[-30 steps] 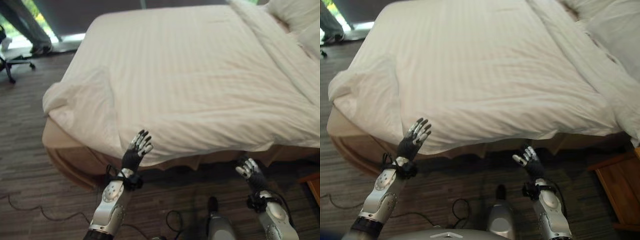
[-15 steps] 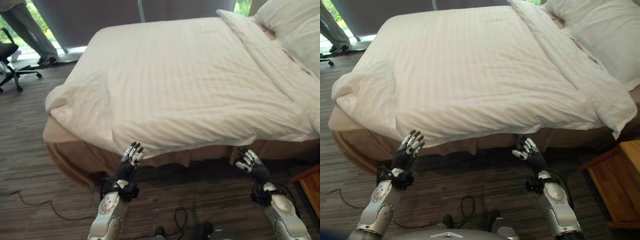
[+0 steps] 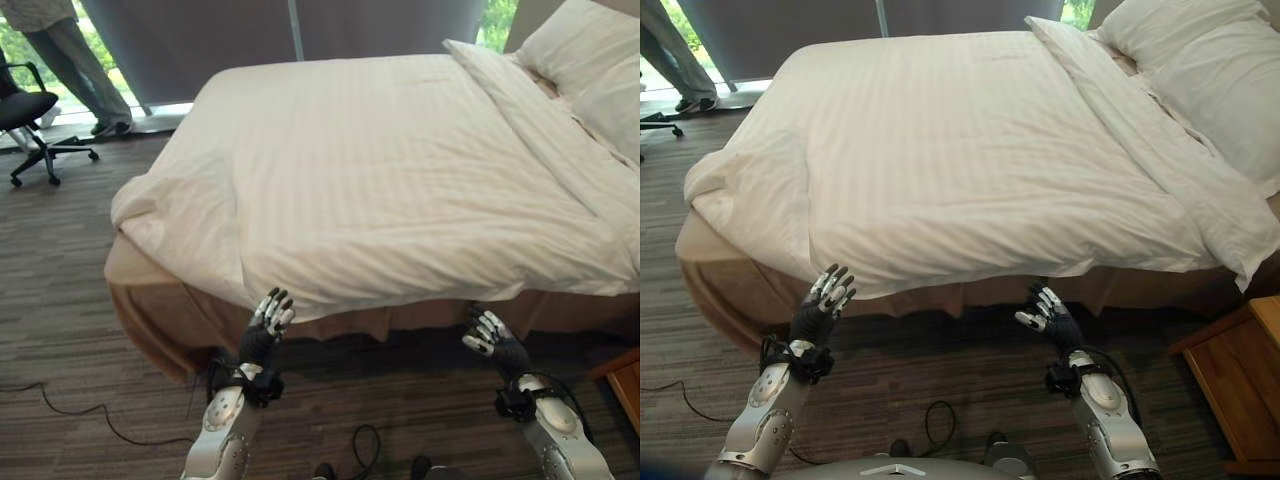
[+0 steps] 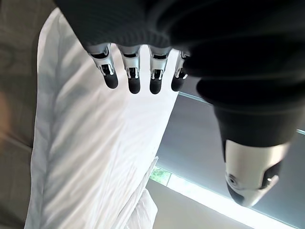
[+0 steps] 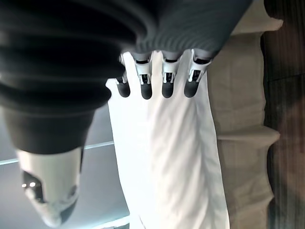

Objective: Making the bed.

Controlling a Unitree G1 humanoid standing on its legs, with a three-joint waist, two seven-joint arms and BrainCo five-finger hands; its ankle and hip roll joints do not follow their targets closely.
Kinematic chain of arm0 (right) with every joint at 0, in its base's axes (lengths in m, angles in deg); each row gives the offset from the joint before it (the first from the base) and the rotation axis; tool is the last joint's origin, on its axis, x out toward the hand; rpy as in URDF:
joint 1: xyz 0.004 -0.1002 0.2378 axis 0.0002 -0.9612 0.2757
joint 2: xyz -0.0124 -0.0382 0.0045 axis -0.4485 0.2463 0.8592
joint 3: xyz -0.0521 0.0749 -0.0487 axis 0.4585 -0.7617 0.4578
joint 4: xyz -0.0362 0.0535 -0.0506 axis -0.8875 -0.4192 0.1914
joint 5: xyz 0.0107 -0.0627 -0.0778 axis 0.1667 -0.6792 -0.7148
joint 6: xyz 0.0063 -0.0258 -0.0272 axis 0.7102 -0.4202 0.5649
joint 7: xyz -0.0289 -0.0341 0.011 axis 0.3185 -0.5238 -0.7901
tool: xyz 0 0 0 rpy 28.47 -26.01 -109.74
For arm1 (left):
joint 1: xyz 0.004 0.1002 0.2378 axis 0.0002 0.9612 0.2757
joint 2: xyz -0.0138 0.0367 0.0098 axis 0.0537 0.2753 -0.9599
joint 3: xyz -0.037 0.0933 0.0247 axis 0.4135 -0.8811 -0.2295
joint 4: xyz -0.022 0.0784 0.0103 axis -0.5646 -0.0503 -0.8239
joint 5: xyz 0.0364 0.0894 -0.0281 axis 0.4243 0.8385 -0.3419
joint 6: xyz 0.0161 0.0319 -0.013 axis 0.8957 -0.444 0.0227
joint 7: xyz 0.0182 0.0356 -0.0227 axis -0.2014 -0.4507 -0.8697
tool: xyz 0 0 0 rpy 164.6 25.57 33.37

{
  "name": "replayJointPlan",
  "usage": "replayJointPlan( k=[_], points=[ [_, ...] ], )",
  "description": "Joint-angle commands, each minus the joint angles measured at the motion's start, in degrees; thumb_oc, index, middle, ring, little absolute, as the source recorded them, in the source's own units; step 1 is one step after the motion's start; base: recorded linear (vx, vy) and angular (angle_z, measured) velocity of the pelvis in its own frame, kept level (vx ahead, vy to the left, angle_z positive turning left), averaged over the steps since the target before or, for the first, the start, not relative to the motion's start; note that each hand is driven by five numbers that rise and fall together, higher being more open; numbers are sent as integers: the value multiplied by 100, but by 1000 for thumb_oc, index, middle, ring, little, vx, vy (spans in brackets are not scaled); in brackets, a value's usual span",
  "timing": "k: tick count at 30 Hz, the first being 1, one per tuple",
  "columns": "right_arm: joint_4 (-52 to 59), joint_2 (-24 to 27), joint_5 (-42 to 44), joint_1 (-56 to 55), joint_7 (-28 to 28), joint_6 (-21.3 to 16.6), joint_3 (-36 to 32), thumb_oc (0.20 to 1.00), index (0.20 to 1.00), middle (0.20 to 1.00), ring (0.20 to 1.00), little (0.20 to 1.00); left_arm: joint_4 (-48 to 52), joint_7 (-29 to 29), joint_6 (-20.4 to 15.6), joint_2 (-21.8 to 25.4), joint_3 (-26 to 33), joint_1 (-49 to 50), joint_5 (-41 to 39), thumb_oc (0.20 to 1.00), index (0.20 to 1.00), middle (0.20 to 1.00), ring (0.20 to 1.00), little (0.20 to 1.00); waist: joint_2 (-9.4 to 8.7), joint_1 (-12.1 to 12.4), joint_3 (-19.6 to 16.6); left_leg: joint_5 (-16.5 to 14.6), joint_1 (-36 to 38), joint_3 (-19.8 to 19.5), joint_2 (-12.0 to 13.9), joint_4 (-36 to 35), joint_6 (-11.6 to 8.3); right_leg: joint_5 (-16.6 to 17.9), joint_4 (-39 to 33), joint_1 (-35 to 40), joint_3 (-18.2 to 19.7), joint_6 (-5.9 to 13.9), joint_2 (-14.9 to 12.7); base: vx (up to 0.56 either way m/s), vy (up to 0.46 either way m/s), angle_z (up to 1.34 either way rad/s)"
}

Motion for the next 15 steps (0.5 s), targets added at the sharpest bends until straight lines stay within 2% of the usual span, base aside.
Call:
replayJointPlan(
  k=[1, 3, 4, 5, 6, 7, 9, 10, 11, 12, 13, 14, 15],
  points=[
    [195, -83, 67, 381, 5, -282, -91, 1000, 1000, 1000, 1000, 1000, 79, 44, -269, 146, 221, -199, -104, 1000, 1000, 1000, 1000, 1000, -355, 11, 70, 257, 55, -20, -452, -111, -59, 153, -863, 765, 15, 75, 186, -52, -36, 16],
    [209, -81, 121, 447, 78, -355, -133, 1000, 1000, 1000, 1000, 1000, 51, 74, -282, 164, 201, -227, -63, 1000, 1000, 1000, 1000, 1000, -344, 35, 147, 296, -60, -41, -433, 18, -97, 139, -813, 754, -50, 43, 161, -106, -50, 14],
    [214, -56, 202, 532, 105, -396, -123, 1000, 1000, 1000, 1000, 1000, 66, 67, -288, 200, 204, -282, -84, 1000, 1000, 1000, 1000, 1000, -369, 54, 253, 253, -274, -71, -407, 331, -149, 137, -806, 717, -115, 16, 106, -271, -68, 30],
    [184, 67, 239, 673, 61, -436, -20, 1000, 1000, 1000, 1000, 1000, 69, 56, -338, 234, 172, -390, -110, 1000, 1000, 1000, 1000, 1000, -403, 113, 464, 179, -688, -349, -382, 1031, -279, 175, -777, 587, -177, -44, 53, -240, -56, 43],
    [181, 67, 239, 679, 60, -438, -20, 1000, 1000, 1000, 1000, 1000, 67, 55, -338, 234, 174, -396, -110, 1000, 1000, 1000, 1000, 1000, -403, 104, 448, 192, -720, -357, -384, 1034, -276, 187, -781, 562, -186, -46, 53, -229, -29, 50],
    [136, 120, 206, 719, 42, -409, 11, 1000, 1000, 1000, 1000, 1000, 99, 36, -334, 243, 154, -425, -96, 1000, 1000, 1000, 1000, 1000, -449, 128, 510, 122, -826, -517, -386, 1351, -305, 242, -783, 484, -201, -66, 0, -136, -1, 30],
    [59, 182, 75, 786, 97, -341, 43, 1000, 1000, 1000, 1000, 1000, 192, -16, -293, 257, 139, -416, -118, 1000, 1000, 1000, 1000, 1000, -547, 98, 486, -119, -755, -500, -262, 1672, -292, 394, -882, 385, -297, -34, -132, -124, 41, 26],
    [122, 95, 284, 692, 70, -336, -52, 1000, 1000, 1000, 1000, 1000, 255, -57, -272, 222, 155, -322, -156, 1000, 1000, 1000, 1000, 1000, -556, 44, 432, -205, -552, -435, -129, 1705, -279, 444, -936, 370, -313, 2, -160, -34, 104, 29],
    [110, 64, 371, 631, 40, -349, -74, 1000, 1000, 1000, 1000, 1000, 211, -51, -277, 220, 126, -277, -120, 1000, 1000, 1000, 1000, 1000, -504, 2, 388, -273, -307, -367, -114, 1474, -299, 419, -927, 361, -337, 40, -141, -5, 179, 34],
    [105, 2, 410, 576, 35, -348, -74, 1000, 1000, 1000, 1000, 1000, 139, -52, -311, 197, 92, -282, -123, 1000, 1000, 1000, 1000, 1000, -404, -63, 346, -211, -90, -330, -152, 967, -293, 452, -892, 284, -293, 73, -100, 2, 188, 25],
    [72, -44, 435, 519, 46, -331, -73, 1000, 1000, 1000, 1000, 1000, 68, -41, -303, 173, 72, -288, -113, 1000, 1000, 1000, 1000, 1000, -380, -82, 322, -262, 0, -302, -214, 735, -262, 520, -840, 203, -261, 128, -138, -46, 307, 38],
    [17, -68, 376, 507, 47, -281, 9, 1000, 1000, 1000, 1000, 1000, 112, -50, -271, 164, 41, -280, -126, 1000, 1000, 1000, 1000, 1000, -356, -127, 357, -424, 152, -135, -323, 535, -144, 686, -619, 55, -236, 214, -259, -70, 267, 17],
    [57, -83, 379, 478, 36, -267, 5, 1000, 1000, 1000, 1000, 1000, 139, -62, -274, 167, 32, -279, -149, 1000, 1000, 1000, 1000, 1000, -346, -119, 375, -391, 202, -28, -346, 431, -124, 713, -598, 27, -237, 239, -276, -91, 278, -1]
  ],
)
